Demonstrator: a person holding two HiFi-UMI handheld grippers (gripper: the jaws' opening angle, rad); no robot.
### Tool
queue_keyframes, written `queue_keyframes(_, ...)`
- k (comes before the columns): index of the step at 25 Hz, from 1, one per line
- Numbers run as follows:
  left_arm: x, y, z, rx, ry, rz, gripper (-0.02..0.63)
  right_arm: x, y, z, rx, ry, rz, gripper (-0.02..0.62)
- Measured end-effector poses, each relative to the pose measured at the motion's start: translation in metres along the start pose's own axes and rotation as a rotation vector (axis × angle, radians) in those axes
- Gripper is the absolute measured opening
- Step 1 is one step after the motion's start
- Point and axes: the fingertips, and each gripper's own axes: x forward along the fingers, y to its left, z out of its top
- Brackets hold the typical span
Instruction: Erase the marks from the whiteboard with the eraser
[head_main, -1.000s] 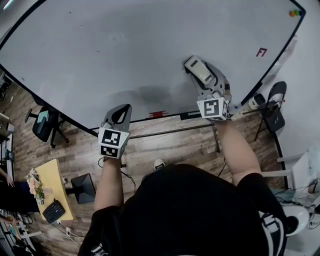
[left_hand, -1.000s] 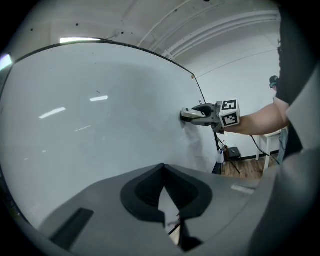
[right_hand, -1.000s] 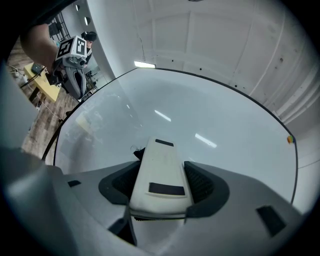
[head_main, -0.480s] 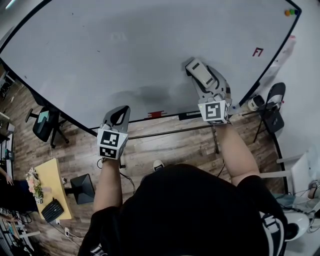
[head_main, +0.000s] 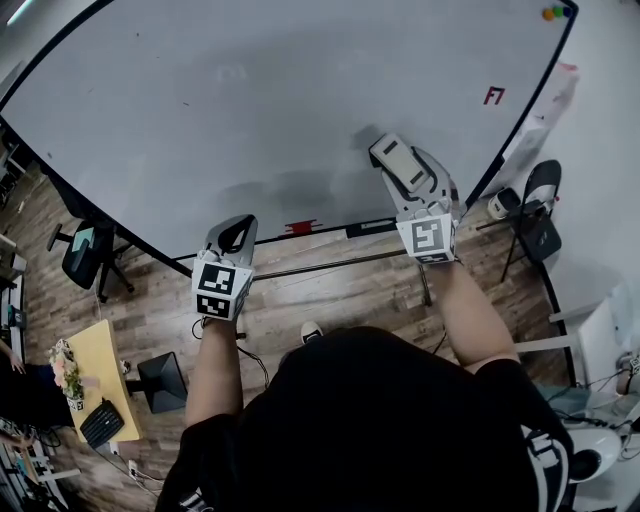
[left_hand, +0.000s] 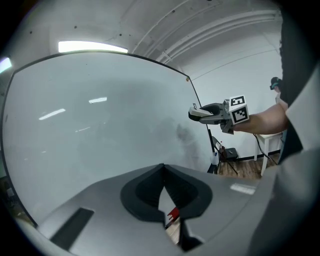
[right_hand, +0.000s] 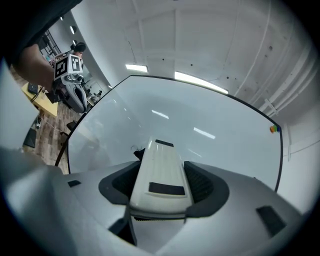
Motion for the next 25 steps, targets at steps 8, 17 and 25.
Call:
queue_keyframes(8, -0.007, -0.026, -0.002, -0.005, 0.006, -0.012, 0.011, -0.040, -0.008, -0.014, 0.114, 0.053, -0.014, 0.262)
queue_keyframes(17, -0.015, -0.048, -0.002, -0.014, 0.005, -0.025, 0.011, -0.080, -0.001, -0.028, 0.143, 0.103, 0.000, 0.261)
queue_keyframes(25, -0.020, -0.068, -0.004, -0.024, 0.004, -0.036, 0.011, -0.103, 0.007, -0.043, 0.160, 0.128, 0.035, 0.262)
